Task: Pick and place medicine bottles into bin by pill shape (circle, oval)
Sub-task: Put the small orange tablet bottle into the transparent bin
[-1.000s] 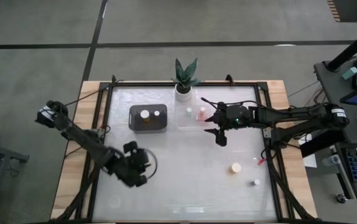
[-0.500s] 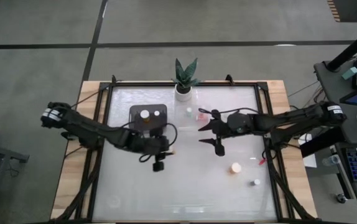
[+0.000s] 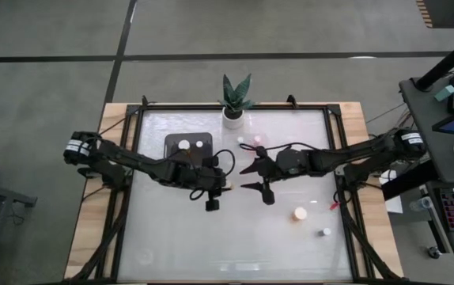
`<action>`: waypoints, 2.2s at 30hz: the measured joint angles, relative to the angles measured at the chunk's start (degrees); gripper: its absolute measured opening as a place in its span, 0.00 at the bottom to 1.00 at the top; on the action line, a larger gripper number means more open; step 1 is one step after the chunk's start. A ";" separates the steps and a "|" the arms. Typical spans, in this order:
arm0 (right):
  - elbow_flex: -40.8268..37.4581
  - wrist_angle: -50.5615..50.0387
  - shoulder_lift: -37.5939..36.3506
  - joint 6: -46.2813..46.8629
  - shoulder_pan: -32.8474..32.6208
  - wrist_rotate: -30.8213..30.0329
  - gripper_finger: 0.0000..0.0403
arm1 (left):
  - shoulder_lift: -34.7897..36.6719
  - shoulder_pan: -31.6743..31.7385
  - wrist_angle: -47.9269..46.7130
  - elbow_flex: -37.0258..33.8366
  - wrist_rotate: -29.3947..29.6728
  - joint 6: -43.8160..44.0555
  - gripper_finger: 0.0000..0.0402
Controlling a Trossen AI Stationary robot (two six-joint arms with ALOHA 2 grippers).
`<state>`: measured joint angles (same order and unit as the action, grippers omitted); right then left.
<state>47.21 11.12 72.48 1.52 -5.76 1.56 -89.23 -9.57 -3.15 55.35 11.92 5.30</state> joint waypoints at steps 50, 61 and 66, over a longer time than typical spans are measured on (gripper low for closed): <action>11.43 -7.90 12.01 -2.97 0.15 -0.04 0.28 | 0.11 0.23 5.76 -0.04 0.33 -2.88 0.18; 11.40 -7.92 12.03 -2.71 0.15 -0.07 0.28 | 0.11 0.23 5.76 -0.04 0.32 -2.91 0.18; 11.40 -7.85 12.03 -2.59 0.15 -0.17 0.28 | 0.11 0.23 5.76 -0.04 0.31 -3.19 0.28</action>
<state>58.61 3.27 84.51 -1.08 -5.61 1.39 -89.12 -9.34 2.61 55.31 12.23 2.11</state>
